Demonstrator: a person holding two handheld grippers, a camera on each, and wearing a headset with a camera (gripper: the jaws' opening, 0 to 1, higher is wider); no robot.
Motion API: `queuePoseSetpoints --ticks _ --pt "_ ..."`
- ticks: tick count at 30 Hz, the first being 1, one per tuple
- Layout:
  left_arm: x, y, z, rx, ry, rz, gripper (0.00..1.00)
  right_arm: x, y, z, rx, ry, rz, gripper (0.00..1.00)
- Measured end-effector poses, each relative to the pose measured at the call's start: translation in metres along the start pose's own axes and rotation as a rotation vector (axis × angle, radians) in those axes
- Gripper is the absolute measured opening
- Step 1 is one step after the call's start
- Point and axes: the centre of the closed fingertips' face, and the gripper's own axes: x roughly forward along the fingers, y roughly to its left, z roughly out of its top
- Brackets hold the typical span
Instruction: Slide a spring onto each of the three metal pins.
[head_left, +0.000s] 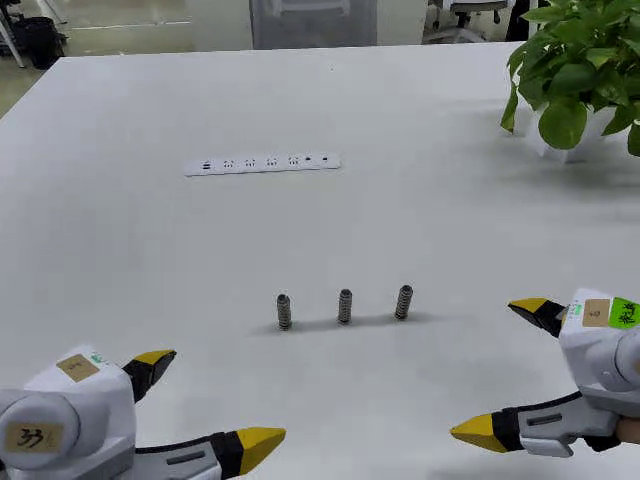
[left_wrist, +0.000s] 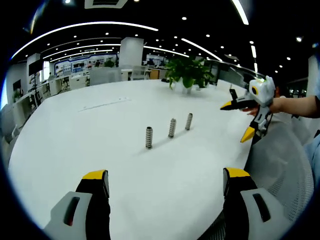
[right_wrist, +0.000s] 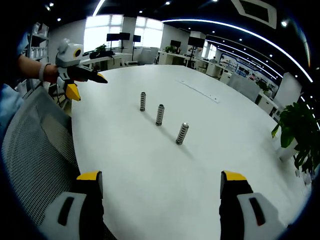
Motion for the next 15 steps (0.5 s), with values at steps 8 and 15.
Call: queuePoseSetpoints --ticks 8,15 --pt "-0.002 0.0 0.005 -0.019 -0.029 0.031 0.96 -0.005 -0.003 0.004 0.043 -0.084 -0.068 0.99" --pt "0.009 -0.007 0.015 0.001 -0.038 0.05 0.96 -0.006 0.002 0.0 0.024 -0.099 -0.063 0.99"
